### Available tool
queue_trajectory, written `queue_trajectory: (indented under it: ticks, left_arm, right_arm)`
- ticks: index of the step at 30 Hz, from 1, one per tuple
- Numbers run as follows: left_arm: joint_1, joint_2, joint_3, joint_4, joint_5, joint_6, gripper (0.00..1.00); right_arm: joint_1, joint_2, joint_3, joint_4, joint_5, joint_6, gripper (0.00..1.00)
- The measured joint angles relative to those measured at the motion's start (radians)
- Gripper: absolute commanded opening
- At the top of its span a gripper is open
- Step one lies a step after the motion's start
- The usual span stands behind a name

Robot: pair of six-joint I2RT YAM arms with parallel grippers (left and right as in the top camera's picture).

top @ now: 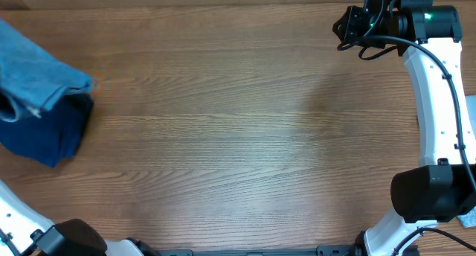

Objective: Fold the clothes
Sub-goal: 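Place the folded jeans on the teal garment at the left edge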

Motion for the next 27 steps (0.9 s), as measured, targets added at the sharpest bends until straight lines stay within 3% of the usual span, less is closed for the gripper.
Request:
queue_trajectory:
  ticks: [6, 11, 15, 16, 19, 21, 27]
  left_arm:
    - [0.112, 0.14, 0.0, 0.08, 0.167, 0.051, 0.04]
    - [0.151, 0.274, -0.004, 0.157, 0.188, 0.058, 0.04]
    - [0.19, 0.336, -0.002, 0.116, 0.192, 0.077, 0.04]
    - [0.196, 0.356, -0.002, 0.091, 0.172, 0.084, 0.07]
    - [0.206, 0.374, -0.003, 0.06, 0.096, 0.109, 0.36]
    - [0.208, 0.374, -0.003, 0.039, 0.072, 0.128, 0.43]
    - [0.242, 0.374, -0.003, -0.095, 0.04, 0.124, 0.49]
  right_arm:
    - [0.0, 0.0, 0.0, -0.018, 0.0, 0.0, 0.18]
    - [0.0, 0.0, 0.0, -0.041, 0.0, 0.0, 0.18]
    - [0.0, 0.0, 0.0, -0.043, 0.001, 0.0, 0.18]
    - [0.0, 0.0, 0.0, -0.044, 0.0, 0.0, 0.18]
    - [0.0, 0.0, 0.0, -0.045, 0.001, 0.0, 0.18]
    - [0.0, 0.0, 0.0, -0.044, 0.0, 0.0, 0.18]
    - [0.0, 0.0, 0.0, -0.043, 0.0, 0.006, 0.19]
